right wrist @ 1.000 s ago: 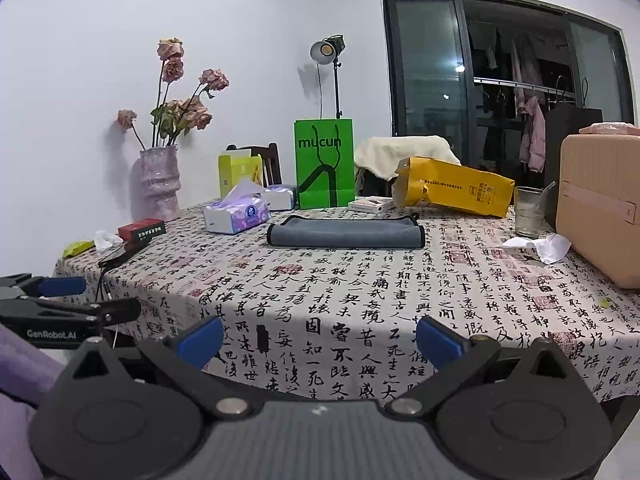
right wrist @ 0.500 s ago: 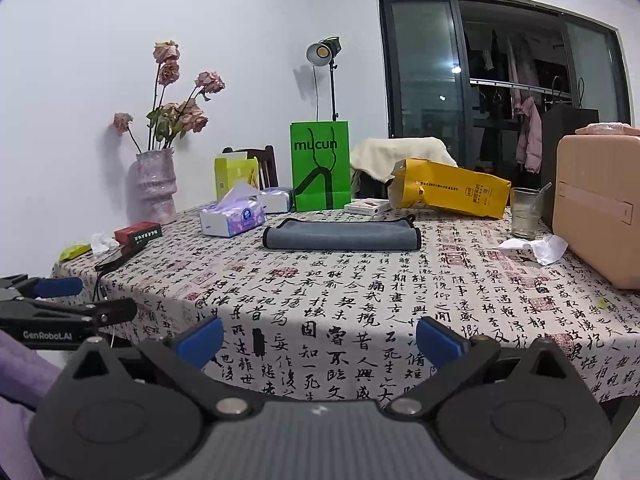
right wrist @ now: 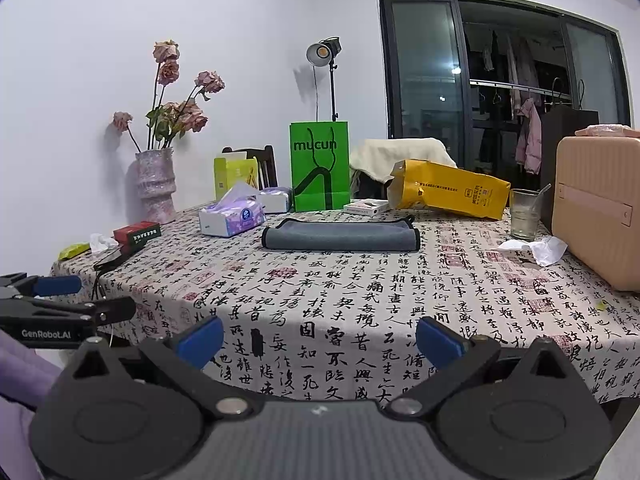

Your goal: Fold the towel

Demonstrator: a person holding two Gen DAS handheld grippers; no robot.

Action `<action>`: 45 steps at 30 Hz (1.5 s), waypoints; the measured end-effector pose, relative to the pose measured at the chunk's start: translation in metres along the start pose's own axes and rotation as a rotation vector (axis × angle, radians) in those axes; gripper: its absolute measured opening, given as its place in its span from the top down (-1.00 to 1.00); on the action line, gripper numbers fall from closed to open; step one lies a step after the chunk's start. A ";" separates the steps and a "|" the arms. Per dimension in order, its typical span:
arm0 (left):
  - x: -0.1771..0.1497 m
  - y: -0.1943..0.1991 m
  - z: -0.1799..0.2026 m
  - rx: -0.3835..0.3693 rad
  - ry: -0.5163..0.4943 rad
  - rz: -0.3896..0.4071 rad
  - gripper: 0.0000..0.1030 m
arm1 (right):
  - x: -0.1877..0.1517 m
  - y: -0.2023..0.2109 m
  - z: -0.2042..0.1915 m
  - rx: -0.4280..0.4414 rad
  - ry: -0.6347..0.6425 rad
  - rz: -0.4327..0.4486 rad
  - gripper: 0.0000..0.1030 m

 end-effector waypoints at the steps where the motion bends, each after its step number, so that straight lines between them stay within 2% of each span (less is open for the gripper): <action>1: 0.000 0.000 0.000 0.000 0.000 0.000 -1.00 | 0.000 0.000 0.000 0.000 -0.001 0.000 -1.00; 45: 0.003 0.002 -0.001 -0.003 0.001 0.005 -1.00 | 0.000 0.001 0.001 0.004 -0.004 -0.001 -1.00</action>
Point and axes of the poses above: each gripper's, at about its wrist camera, not at the fingertips, and y roughly against the way its jaws point, z to its right, x to its top, the point moved 9 cm from there along -y, roughly the way its jaws point, and after that the axes turned 8 degrees about -z, right-handed, at the moved point
